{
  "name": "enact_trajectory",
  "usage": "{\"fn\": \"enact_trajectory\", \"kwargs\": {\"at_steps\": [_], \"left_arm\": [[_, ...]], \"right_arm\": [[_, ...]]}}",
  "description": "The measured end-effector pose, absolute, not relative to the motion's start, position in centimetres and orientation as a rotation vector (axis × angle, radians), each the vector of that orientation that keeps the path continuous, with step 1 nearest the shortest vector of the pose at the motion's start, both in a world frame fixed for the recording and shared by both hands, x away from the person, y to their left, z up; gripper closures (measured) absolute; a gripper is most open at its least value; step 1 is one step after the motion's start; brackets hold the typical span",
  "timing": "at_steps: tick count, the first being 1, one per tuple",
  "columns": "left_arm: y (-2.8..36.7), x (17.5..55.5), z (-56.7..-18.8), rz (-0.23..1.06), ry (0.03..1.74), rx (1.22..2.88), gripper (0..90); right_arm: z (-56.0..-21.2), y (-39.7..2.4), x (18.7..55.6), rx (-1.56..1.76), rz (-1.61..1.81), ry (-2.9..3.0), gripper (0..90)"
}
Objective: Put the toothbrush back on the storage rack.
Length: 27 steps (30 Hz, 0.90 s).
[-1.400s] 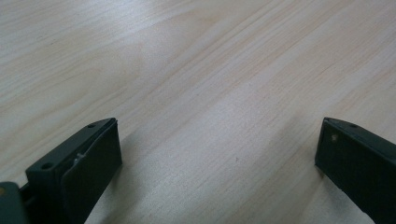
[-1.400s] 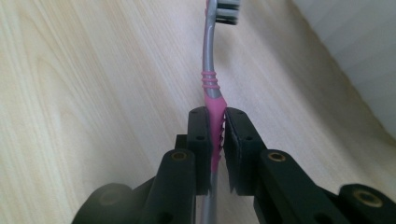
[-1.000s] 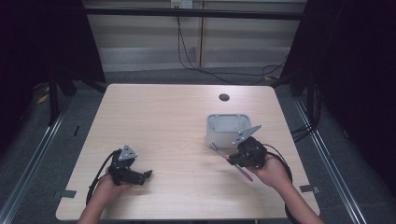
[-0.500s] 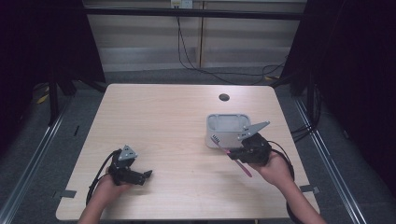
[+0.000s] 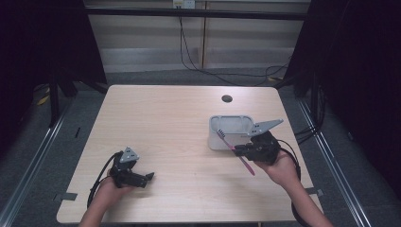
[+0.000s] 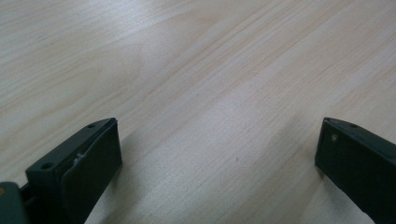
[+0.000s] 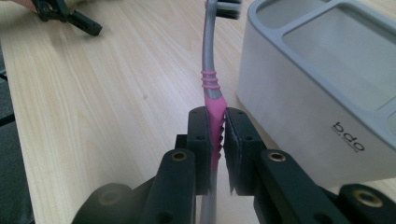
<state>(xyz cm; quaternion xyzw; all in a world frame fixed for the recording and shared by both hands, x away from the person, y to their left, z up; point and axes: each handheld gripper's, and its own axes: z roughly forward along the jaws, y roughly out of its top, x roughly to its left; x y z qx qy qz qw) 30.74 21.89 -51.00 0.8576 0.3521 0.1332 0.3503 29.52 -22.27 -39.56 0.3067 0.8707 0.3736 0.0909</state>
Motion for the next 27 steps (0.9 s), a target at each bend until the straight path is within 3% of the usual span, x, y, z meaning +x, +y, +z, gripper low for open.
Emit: {"fn": "enact_trajectory", "kwargs": {"at_steps": [27], "left_arm": [[21.9, 30.7, -51.0, 0.345, 0.912, 2.221, 0.0]], "right_arm": [[-37.6, -23.4, 29.7, 0.943, 1.291, 2.414, 81.7]]}}
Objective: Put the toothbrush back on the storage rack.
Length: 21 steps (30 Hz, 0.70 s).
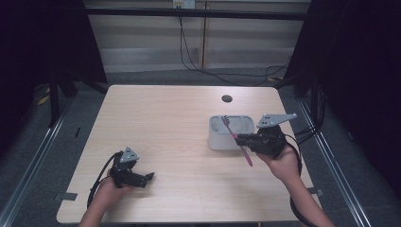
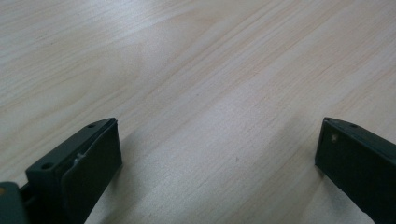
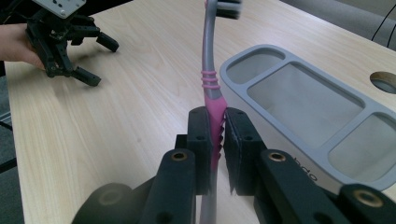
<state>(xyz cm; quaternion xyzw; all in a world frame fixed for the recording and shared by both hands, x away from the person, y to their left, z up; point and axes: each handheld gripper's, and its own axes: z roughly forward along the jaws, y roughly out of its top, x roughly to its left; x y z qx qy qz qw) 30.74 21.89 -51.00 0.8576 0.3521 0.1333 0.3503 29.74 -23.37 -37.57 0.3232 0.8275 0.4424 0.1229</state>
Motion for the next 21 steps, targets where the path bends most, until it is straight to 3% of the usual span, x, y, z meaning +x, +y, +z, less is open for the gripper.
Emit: {"fn": "enact_trajectory", "kwargs": {"at_steps": [21], "left_arm": [[21.9, 30.7, -51.0, 0.345, 0.911, 2.222, 0.0]], "right_arm": [[-36.5, -24.1, 29.9, 0.967, 1.340, 2.298, 81.7]]}}
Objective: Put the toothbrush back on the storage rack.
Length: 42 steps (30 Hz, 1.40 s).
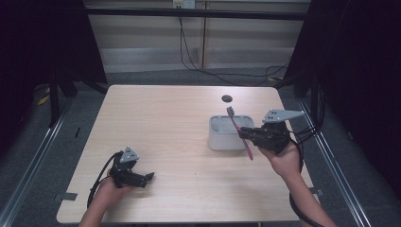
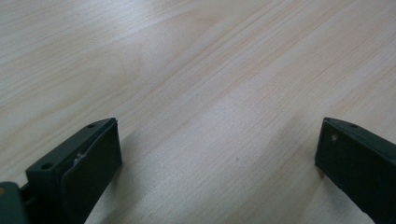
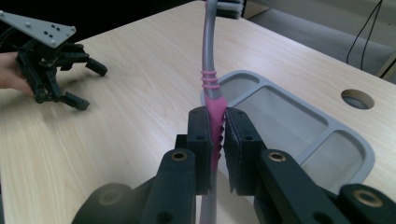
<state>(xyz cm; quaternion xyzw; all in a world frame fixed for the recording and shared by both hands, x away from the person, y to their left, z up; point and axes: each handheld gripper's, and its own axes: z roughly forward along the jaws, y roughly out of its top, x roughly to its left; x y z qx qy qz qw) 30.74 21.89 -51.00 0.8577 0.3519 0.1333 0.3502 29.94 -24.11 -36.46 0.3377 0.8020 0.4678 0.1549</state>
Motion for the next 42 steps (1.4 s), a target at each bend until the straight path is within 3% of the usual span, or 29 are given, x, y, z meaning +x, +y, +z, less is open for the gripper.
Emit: {"fn": "enact_trajectory", "kwargs": {"at_steps": [42], "left_arm": [[21.9, 30.7, -51.0, 0.345, 0.912, 2.221, 0.0]], "right_arm": [[-35.2, -26.1, 31.9, 1.079, 1.404, 2.070, 81.7]]}}
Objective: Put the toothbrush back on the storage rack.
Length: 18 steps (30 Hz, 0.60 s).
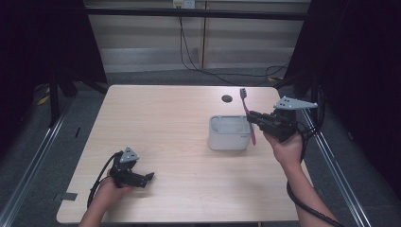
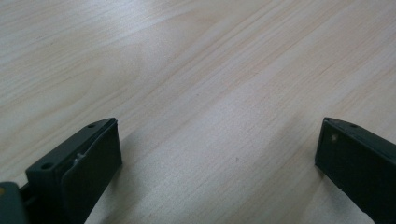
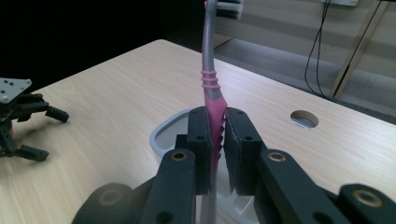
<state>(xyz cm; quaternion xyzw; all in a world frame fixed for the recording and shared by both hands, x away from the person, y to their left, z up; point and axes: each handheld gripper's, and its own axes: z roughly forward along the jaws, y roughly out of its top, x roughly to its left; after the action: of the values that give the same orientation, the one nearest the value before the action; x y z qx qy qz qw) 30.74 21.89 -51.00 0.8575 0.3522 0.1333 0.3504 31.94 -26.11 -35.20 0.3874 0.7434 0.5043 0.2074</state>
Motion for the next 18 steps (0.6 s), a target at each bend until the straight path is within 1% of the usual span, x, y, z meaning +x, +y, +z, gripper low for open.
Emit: {"fn": "enact_trajectory", "kwargs": {"at_steps": [18], "left_arm": [[21.9, 30.7, -51.0, 0.345, 0.912, 2.221, 0.0]], "right_arm": [[-34.5, -26.2, 33.0, 1.079, 1.390, 2.035, 81.7]]}}
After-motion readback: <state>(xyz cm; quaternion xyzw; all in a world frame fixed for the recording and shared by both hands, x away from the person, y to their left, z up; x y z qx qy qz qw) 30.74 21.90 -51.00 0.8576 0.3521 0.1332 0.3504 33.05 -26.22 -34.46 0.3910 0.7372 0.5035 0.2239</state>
